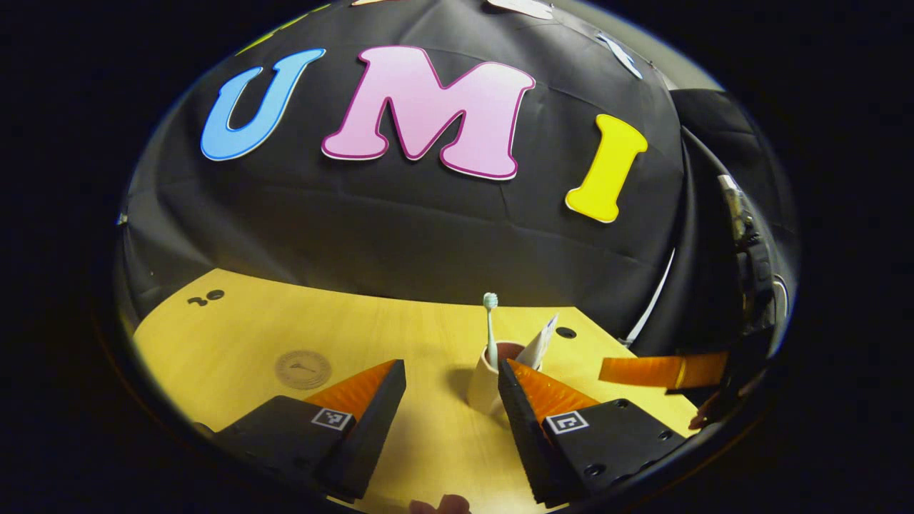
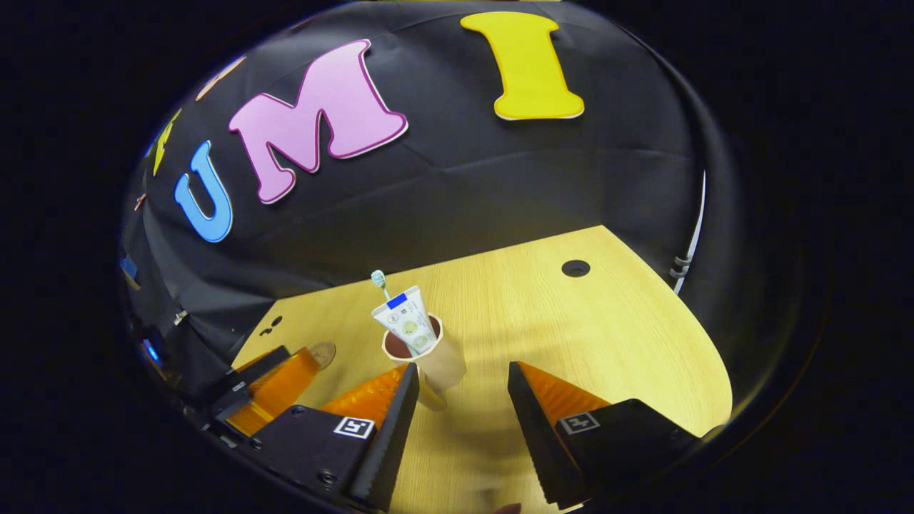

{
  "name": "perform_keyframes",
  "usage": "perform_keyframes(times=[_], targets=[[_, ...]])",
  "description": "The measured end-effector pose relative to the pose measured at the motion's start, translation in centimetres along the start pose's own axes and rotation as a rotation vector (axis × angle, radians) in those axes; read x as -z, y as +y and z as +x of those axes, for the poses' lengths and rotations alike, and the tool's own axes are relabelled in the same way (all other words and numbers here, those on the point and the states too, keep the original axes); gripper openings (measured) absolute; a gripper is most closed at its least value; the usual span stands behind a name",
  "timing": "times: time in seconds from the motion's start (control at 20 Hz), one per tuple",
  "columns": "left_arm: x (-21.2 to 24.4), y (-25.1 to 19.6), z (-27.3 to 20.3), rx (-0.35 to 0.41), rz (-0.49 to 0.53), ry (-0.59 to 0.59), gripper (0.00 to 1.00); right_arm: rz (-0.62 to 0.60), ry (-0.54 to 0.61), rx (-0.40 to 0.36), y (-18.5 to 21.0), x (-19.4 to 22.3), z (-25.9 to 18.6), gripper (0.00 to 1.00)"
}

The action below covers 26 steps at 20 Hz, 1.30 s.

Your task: Put the toothbrush and toothpaste on the desktop into the cup, then pick up the cup and place it on the coaster on the desktop.

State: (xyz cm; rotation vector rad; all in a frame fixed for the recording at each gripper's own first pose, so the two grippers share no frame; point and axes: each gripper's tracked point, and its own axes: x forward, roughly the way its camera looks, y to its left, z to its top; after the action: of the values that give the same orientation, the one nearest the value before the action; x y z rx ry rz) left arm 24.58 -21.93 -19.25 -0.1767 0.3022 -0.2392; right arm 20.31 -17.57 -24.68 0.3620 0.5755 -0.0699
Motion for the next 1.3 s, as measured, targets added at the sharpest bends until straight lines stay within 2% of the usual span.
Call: perform_keyframes(times=[0.25, 0.45, 0.65, 0.9, 1.3], targets=[[0.3, 2.8, -7.2, -0.035, -0.046, 0.043, 0.83, 0.012, 0.22, -0.007, 1.6, 2.6, 0.9, 0.81], [0.5, 5.7, -11.3, -0.08, -0.08, 0.043, 0.83, 0.012, 0.345, -0.004, 2.9, 3.3, 2.1, 0.81], [0.2, 8.5, -14.1, -0.131, -0.018, 0.026, 0.83, -0.052, 0.418, 0.04, 2.9, 3.9, 3.8, 0.81], [0.5, 9.8, -16.7, -0.135, 0.036, 0.018, 0.83, -0.12, 0.487, 0.079, 3.1, 4.6, 6.0, 0.81], [1.7, 11.6, -18.0, -0.148, -0.022, 0.036, 0.83, -0.244, 0.612, 0.164, 2.8, 5.8, 8.5, 0.81]])
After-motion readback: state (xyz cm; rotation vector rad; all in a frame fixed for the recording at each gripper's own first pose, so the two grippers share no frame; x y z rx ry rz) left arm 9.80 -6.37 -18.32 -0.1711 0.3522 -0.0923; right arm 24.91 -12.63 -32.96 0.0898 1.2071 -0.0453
